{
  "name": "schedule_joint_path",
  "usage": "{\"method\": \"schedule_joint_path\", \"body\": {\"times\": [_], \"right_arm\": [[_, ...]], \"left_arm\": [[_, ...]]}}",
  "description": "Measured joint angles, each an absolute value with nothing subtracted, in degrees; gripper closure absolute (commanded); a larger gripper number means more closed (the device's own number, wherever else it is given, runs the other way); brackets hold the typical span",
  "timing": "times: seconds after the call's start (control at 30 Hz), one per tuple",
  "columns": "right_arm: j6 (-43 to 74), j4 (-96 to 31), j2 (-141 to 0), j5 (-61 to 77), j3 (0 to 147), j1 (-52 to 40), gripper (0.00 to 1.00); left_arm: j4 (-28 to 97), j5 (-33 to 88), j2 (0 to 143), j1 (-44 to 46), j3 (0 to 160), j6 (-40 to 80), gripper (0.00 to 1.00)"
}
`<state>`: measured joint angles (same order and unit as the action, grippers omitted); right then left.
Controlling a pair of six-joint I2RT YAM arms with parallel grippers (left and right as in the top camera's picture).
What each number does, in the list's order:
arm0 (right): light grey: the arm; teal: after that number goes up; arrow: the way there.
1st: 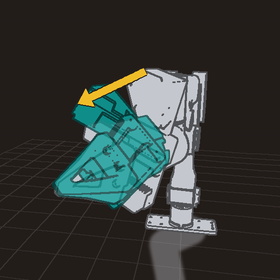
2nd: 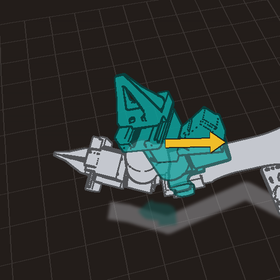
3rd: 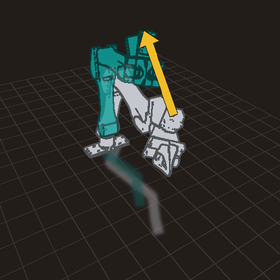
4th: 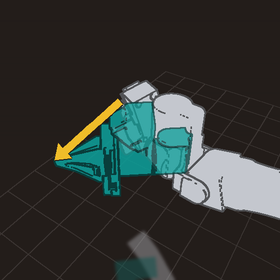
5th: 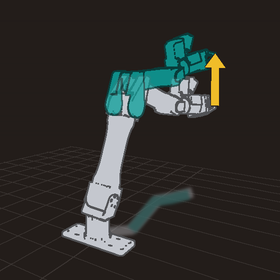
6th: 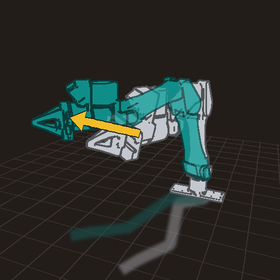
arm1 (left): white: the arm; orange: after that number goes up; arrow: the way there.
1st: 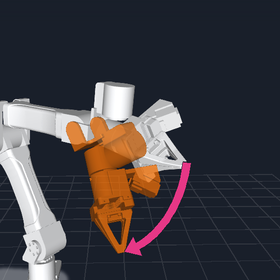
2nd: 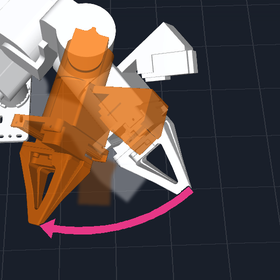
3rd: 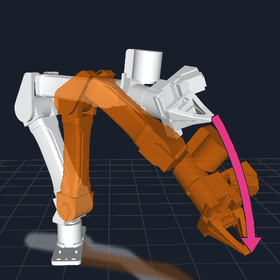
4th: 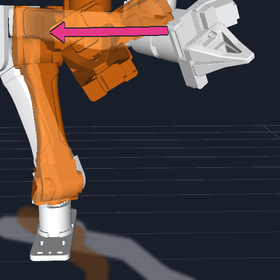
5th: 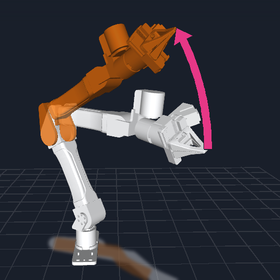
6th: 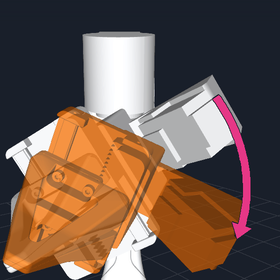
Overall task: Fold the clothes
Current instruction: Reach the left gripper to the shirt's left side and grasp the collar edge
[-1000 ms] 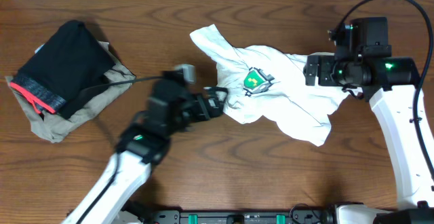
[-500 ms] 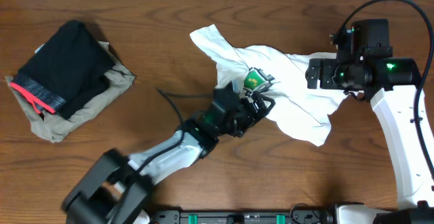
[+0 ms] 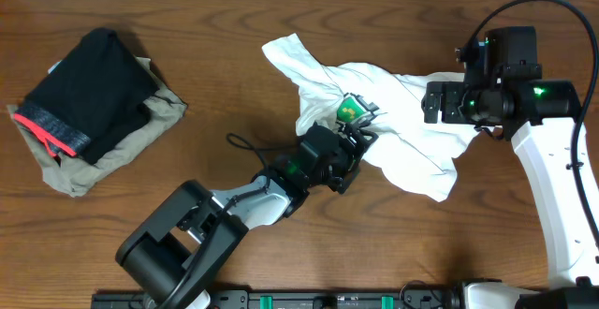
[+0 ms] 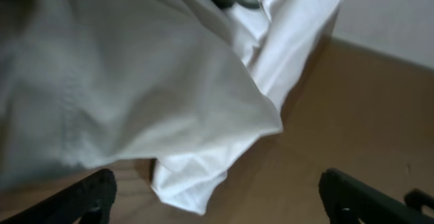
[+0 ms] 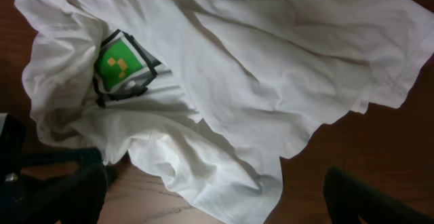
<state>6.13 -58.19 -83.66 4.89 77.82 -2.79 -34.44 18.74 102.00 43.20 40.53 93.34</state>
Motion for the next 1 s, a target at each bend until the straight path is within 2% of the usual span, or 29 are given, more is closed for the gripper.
{"method": "schedule_joint_path", "body": {"times": [0.47, 1.0], "right_arm": [[6.13, -58.89, -83.66, 4.89, 77.82, -2.79, 0.01], [6.13, -59.20, -83.66, 4.89, 77.82, -2.79, 0.01]], "left_arm": [[-34.52, 12.45, 102.24, 43.59, 40.53, 95.90, 0.09], [-34.50, 3.49, 102.43, 48.21, 40.53, 97.76, 0.11]]}}
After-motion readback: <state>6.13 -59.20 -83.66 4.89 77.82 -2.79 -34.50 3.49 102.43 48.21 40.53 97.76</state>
